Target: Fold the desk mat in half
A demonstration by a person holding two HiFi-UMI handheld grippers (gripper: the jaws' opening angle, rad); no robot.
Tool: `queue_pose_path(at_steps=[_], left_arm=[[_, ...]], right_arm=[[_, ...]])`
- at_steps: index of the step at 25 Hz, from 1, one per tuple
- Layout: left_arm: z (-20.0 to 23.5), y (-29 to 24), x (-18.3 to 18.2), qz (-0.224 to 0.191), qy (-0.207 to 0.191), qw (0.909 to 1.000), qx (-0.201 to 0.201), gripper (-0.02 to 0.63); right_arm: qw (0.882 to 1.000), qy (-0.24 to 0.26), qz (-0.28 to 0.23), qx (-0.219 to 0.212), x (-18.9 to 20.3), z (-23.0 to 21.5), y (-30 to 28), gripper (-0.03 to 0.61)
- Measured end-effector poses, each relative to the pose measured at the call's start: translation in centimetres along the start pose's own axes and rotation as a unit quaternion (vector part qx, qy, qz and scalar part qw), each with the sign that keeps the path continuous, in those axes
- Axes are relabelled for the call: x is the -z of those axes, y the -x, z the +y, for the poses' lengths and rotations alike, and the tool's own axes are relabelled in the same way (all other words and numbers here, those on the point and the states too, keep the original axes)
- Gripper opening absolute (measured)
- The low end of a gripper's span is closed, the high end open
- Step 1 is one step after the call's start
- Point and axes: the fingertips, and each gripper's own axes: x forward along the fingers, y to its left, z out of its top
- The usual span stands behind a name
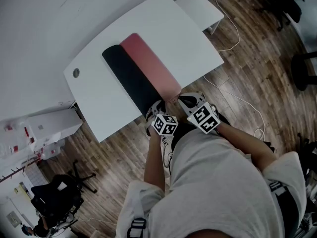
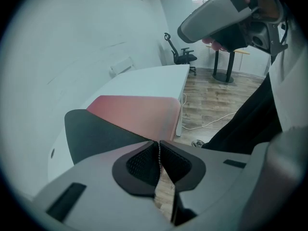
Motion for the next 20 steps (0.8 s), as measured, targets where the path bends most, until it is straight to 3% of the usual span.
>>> queue_pose_path(at_steps=[20], left_arm=[[-0.5,-0.6,-1.3,0.004,0.012,0.9999,0.008,0.043]], right_arm=[[1.000,-0.017,-0.007,0.007,0.3,-1.9,0.9,0.041]])
